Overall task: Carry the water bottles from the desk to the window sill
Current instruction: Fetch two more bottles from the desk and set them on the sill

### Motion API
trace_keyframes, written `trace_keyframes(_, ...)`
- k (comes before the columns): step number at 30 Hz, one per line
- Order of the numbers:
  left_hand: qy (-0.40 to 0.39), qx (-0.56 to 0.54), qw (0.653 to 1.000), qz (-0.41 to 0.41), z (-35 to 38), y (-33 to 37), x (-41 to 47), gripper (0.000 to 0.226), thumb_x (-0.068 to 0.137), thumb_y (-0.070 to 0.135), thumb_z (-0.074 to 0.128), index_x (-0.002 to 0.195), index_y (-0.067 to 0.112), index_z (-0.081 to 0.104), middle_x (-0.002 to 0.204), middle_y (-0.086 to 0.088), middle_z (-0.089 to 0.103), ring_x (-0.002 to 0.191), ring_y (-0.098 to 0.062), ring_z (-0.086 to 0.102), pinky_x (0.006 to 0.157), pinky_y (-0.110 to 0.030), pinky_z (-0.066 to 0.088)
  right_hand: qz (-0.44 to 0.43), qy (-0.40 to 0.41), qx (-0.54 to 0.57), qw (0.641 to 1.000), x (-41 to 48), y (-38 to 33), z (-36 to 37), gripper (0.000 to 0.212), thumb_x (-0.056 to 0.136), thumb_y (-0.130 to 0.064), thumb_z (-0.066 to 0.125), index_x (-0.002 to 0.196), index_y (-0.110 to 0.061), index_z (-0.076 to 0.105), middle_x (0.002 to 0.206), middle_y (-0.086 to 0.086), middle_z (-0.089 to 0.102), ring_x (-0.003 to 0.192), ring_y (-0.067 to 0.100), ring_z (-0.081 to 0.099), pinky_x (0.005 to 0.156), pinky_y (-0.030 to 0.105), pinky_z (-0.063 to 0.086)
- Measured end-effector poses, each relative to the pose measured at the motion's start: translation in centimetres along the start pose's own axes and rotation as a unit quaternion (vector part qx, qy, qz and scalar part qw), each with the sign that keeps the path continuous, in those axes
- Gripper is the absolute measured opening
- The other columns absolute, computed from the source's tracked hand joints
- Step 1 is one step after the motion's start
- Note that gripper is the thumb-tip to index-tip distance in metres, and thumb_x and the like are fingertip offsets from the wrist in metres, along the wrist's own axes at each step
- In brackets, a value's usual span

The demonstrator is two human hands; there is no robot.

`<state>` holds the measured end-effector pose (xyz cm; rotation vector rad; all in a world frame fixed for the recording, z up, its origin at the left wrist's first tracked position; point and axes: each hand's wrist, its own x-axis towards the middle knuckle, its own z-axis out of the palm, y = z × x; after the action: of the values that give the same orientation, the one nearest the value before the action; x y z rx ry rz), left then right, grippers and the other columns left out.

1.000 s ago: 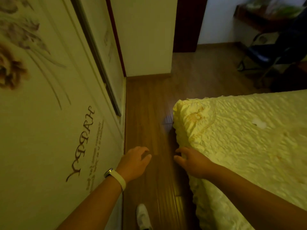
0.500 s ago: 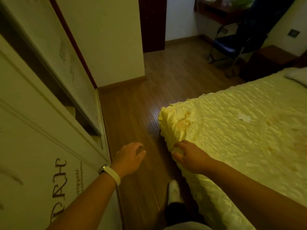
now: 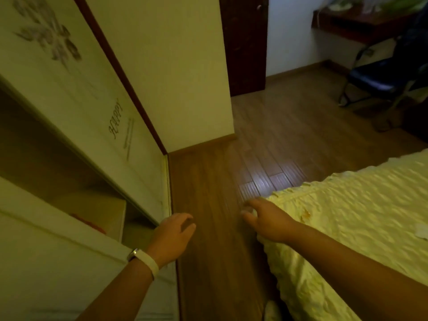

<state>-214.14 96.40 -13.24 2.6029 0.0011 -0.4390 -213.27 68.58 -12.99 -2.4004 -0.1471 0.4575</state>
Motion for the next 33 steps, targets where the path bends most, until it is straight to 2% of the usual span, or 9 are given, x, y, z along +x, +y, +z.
trace_keyframes(4,0.009,0.009,1.0,0.021,-1.7,1.5,4.6,0.037,0.1,0.042,0.047,0.134,0.027,0.054,0.134,0.008,0.053,0.124,-0.014,0.049,0.104,-0.035,0.043,0.004,0.012,-0.002,1.0,4.9,-0.1,-3.7,0.05,0.098,-0.047,0.048,0.14,-0.021,0.049,0.14,0.003,0.052,0.12,0.022,0.055,0.099,0.038,0.047)
trace_keyframes(9,0.017,0.001,0.999,0.044,-4.0,0.9,11.8,0.037,0.1,0.043,0.047,0.132,0.027,0.055,0.133,0.008,0.056,0.122,-0.014,0.051,0.104,-0.042,0.046,0.01,-0.007,-0.037,0.999,11.4,-0.4,-4.6,0.053,0.097,-0.052,0.045,0.14,-0.023,0.048,0.142,0.001,0.049,0.125,0.02,0.05,0.102,0.038,0.044)
trace_keyframes(16,-0.032,-0.014,0.997,0.075,-7.3,-1.0,25.6,0.037,0.101,0.043,0.044,0.134,0.028,0.052,0.138,0.005,0.052,0.124,-0.018,0.049,0.106,-0.047,0.043,0.042,-0.006,-0.076,0.996,23.7,-2.8,-4.9,0.05,0.098,-0.048,0.047,0.141,-0.022,0.047,0.145,0.001,0.046,0.121,0.019,0.053,0.097,0.034,0.046)
trace_keyframes(19,-0.046,-0.014,0.992,0.113,-10.5,-1.2,32.3,0.037,0.102,0.041,0.044,0.134,0.025,0.052,0.139,0.004,0.051,0.127,-0.019,0.047,0.107,-0.046,0.042,0.064,0.016,-0.088,0.994,29.3,-5.0,-6.2,0.05,0.097,-0.047,0.049,0.141,-0.022,0.047,0.144,0.001,0.046,0.118,0.018,0.055,0.095,0.031,0.046)
trace_keyframes(22,-0.048,-0.018,0.988,0.148,-14.2,-0.5,38.2,0.037,0.102,0.038,0.045,0.135,0.024,0.053,0.138,0.002,0.051,0.126,-0.018,0.046,0.105,-0.041,0.044,0.072,0.031,-0.121,0.99,33.9,-7.3,-8.4,0.052,0.096,-0.05,0.048,0.141,-0.025,0.046,0.146,-0.001,0.045,0.122,0.017,0.053,0.099,0.034,0.047)
trace_keyframes(25,-0.04,0.011,0.98,0.197,-17.4,0.9,43.9,0.037,0.101,0.039,0.045,0.134,0.023,0.054,0.137,0.002,0.053,0.123,-0.018,0.049,0.102,-0.039,0.046,0.078,0.085,-0.118,0.986,37.7,-8.6,-11.2,0.052,0.096,-0.051,0.048,0.141,-0.025,0.046,0.146,-0.002,0.046,0.124,0.016,0.051,0.099,0.033,0.046)
trace_keyframes(29,-0.022,0.02,0.969,0.247,-19.7,3.6,49.8,0.036,0.1,0.039,0.049,0.132,0.023,0.056,0.135,0.002,0.056,0.121,-0.019,0.051,0.099,-0.036,0.046,0.114,0.115,-0.112,0.98,41.1,-8.5,-14.3,0.052,0.096,-0.053,0.047,0.141,-0.026,0.046,0.146,-0.002,0.045,0.128,0.017,0.049,0.101,0.035,0.046)
trace_keyframes(33,-0.046,0.036,0.963,0.264,-19.9,6.3,54.6,0.037,0.1,0.038,0.049,0.133,0.023,0.055,0.136,0.001,0.054,0.124,-0.019,0.049,0.101,-0.036,0.045,0.142,0.123,-0.106,0.977,44.3,-7.1,-16.8,0.052,0.097,-0.051,0.046,0.142,-0.024,0.045,0.147,0.0,0.045,0.128,0.018,0.048,0.102,0.035,0.046)
